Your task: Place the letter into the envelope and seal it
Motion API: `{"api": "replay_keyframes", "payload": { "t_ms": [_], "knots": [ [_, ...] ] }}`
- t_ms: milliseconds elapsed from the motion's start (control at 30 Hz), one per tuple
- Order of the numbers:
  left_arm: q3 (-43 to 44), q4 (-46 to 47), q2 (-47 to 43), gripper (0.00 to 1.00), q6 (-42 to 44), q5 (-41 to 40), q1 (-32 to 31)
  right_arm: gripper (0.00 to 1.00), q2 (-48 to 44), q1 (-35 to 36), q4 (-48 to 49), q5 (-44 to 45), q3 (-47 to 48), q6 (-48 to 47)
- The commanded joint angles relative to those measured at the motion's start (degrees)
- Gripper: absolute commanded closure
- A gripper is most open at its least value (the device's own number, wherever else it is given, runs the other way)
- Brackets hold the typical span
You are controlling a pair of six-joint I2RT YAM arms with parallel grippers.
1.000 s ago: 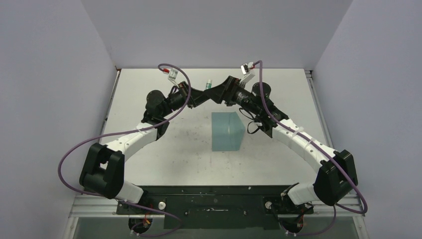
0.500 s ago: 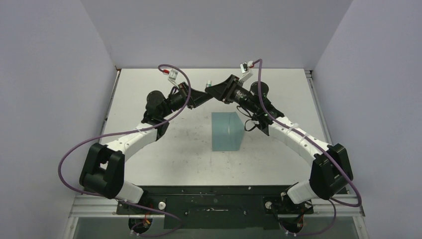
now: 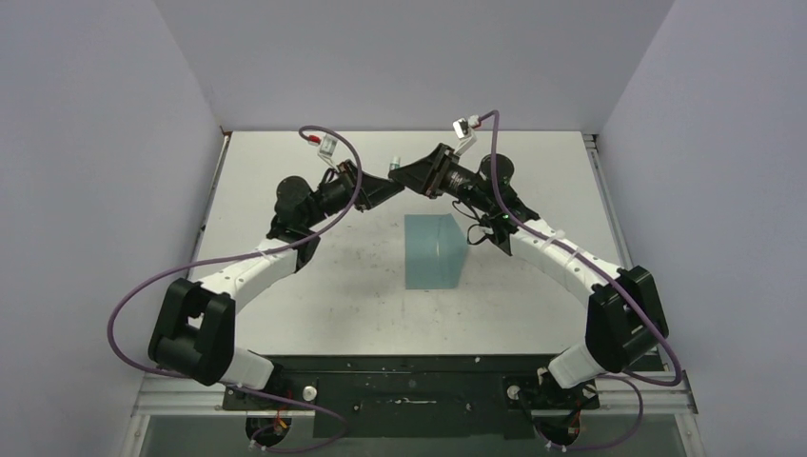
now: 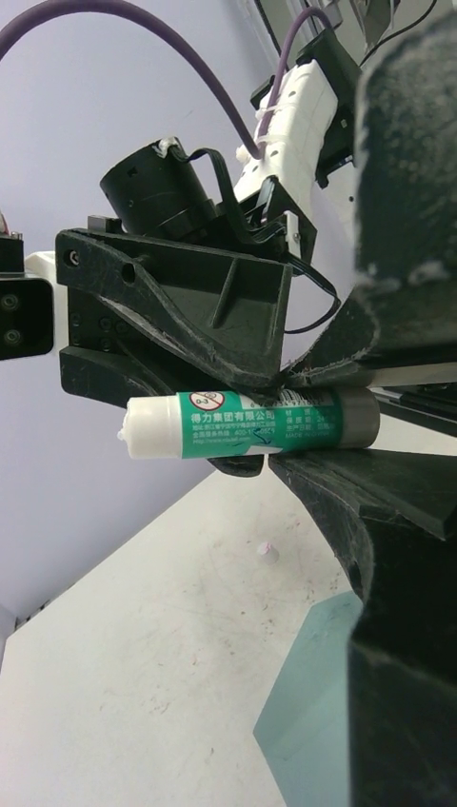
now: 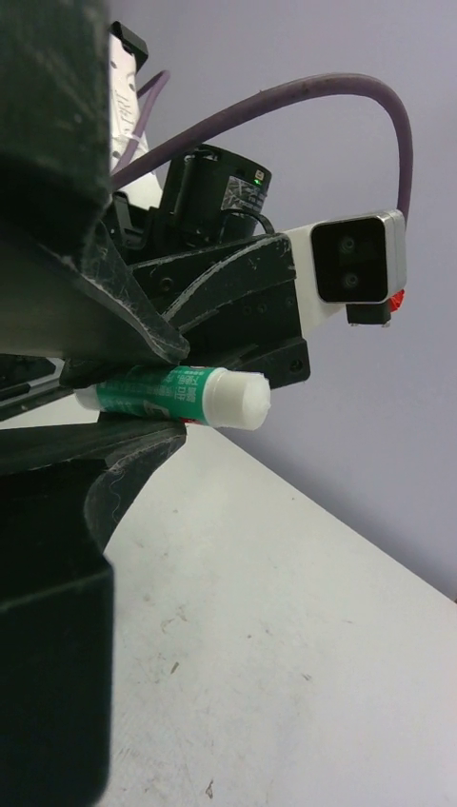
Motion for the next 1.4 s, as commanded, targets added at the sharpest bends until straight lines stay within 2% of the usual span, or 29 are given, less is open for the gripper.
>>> {"api": "replay_keyframes", "payload": {
  "t_ms": [0, 67, 200, 400, 533, 667, 767, 900, 967, 1133, 1267, 1367],
  "knots": [
    [-0.7, 3.1, -5.5, 0.71, 1.8, 4.2, 0.2, 0.95, 0.8, -1.6, 4.4, -3.7, 1.4, -1.2],
    [-1.3, 0.3, -6.8, 0.50, 3.6, 4.3, 0.8, 0.95, 1.0, -2.3, 5.0, -5.0, 1.7, -1.9],
    [-3.4, -2.5, -8.8, 0.23, 5.3, 5.5, 2.8, 0.95, 1.2, -2.9, 3.9, -7.6, 3.0, -5.0],
    [-7.1, -3.4, -13.1, 0.02, 5.6, 9.7, 8.2, 0.95, 1.6, -3.4, -1.9, -9.9, 3.6, -12.2],
    [-7.0, -7.4, -16.4, 0.04, 6.3, 9.4, 12.8, 0.95, 1.8, -3.0, -9.9, -11.3, 5.1, -21.3],
    [-1.5, -19.6, -15.0, 0.01, 9.8, 7.6, 11.8, 0.95, 2.8, -1.1, -18.9, -12.1, 8.7, -30.7],
    [2.0, -26.5, -12.3, 0.09, 10.0, 7.8, 10.7, 0.95, 4.2, 1.2, -26.4, -10.7, 12.2, -37.6],
    [5.3, -35.7, -10.5, 0.14, 10.1, 6.1, 10.7, 0.95, 6.3, 4.1, -35.1, -6.9, 16.3, -44.4],
    [6.9, -39.2, -9.6, 0.17, 10.2, 5.5, 10.7, 0.95, 7.0, 5.3, -37.1, -5.3, 17.2, -46.4],
    [9.1, -46.9, -7.1, 0.30, 9.9, 4.9, 10.7, 0.95, 8.3, 7.6, -39.9, -2.2, 18.8, -49.3],
    [10.8, -56.0, -5.3, 0.33, 12.1, 4.3, 10.6, 0.95, 9.0, 8.3, -41.3, -0.6, 20.0, -50.8],
    [11.3, -58.7, -4.0, 0.38, 12.7, 4.6, 10.3, 0.95, 9.7, 9.1, -42.2, 0.0, 20.9, -51.8]
  ]
}}
